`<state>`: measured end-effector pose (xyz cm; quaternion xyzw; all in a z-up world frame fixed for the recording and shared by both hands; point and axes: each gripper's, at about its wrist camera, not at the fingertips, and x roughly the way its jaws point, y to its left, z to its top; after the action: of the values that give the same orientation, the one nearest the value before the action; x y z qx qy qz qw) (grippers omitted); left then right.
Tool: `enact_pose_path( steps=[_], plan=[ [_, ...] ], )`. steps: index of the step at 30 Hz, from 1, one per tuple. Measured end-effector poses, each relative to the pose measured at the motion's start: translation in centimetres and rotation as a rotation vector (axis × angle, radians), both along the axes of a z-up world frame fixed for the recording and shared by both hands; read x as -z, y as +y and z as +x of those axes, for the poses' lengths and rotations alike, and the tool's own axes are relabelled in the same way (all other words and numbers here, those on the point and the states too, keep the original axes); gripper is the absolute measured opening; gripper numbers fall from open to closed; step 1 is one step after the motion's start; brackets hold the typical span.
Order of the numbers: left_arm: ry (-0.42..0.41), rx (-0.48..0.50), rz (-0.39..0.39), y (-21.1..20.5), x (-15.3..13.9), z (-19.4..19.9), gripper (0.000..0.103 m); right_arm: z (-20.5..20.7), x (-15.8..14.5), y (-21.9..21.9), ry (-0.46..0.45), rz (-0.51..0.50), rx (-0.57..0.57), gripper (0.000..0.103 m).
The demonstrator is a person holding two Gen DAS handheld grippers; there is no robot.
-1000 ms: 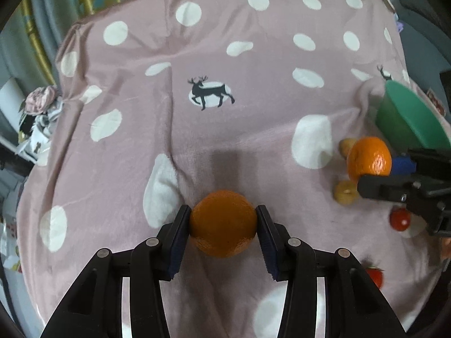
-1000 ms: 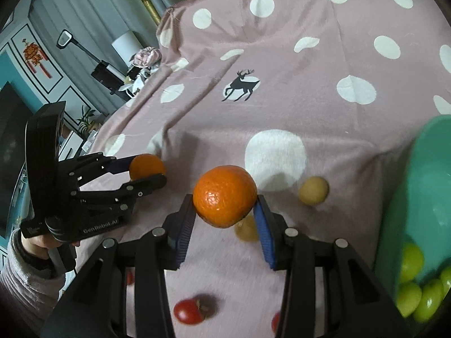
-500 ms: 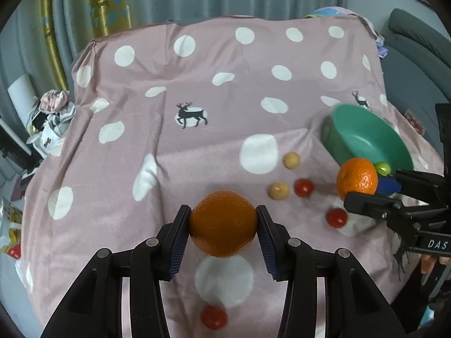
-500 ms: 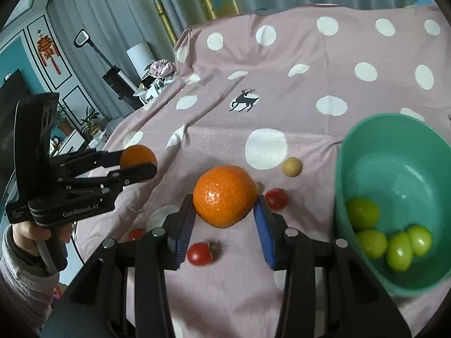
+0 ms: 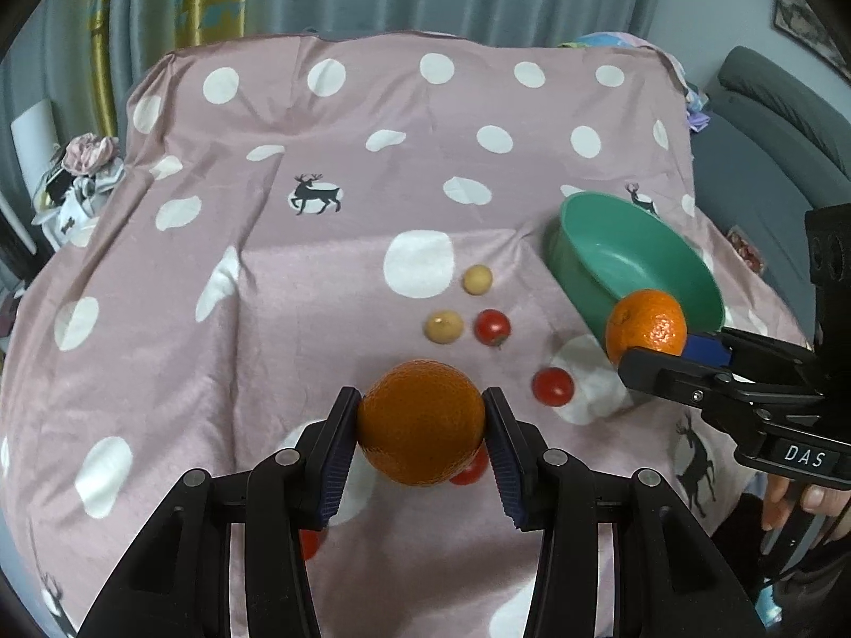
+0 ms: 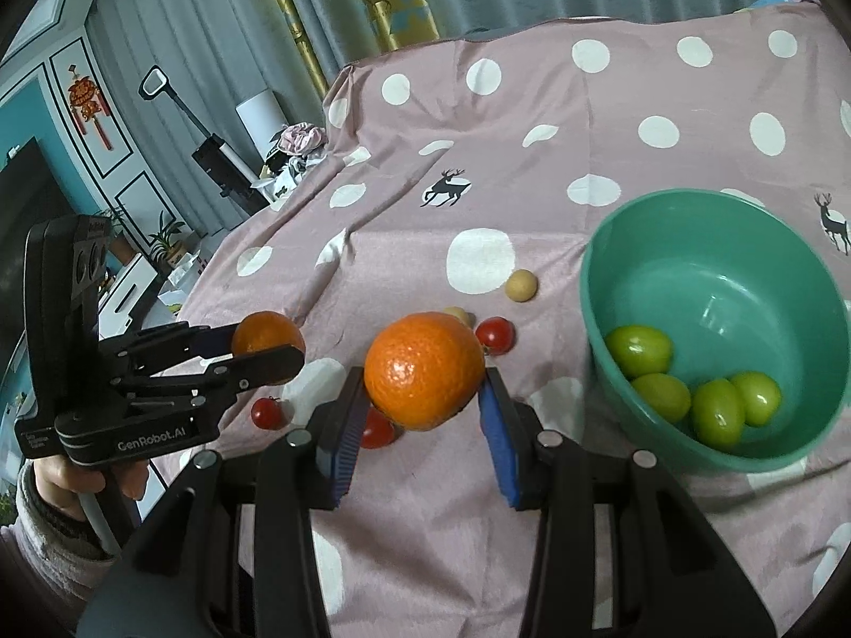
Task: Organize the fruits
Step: 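Lift both oranges and carry them toward the teal bowl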
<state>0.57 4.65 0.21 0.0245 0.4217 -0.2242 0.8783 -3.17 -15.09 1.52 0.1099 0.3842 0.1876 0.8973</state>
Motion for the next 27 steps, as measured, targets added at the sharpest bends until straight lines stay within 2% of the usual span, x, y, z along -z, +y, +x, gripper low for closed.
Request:
enact_pose_path(
  steps=[14, 27],
  plan=[
    [-0.029, 0.032, 0.017, -2.6, -0.9, -0.1, 0.047, -1.2, -0.4, -1.9, -0.05, 0.006, 0.038, 0.043],
    [-0.05, 0.106, -0.011, -6.6, -1.8, 0.8, 0.047, -1.5, -0.2, -5.4, -0.061, 0.037, 0.117, 0.043]
  ],
)
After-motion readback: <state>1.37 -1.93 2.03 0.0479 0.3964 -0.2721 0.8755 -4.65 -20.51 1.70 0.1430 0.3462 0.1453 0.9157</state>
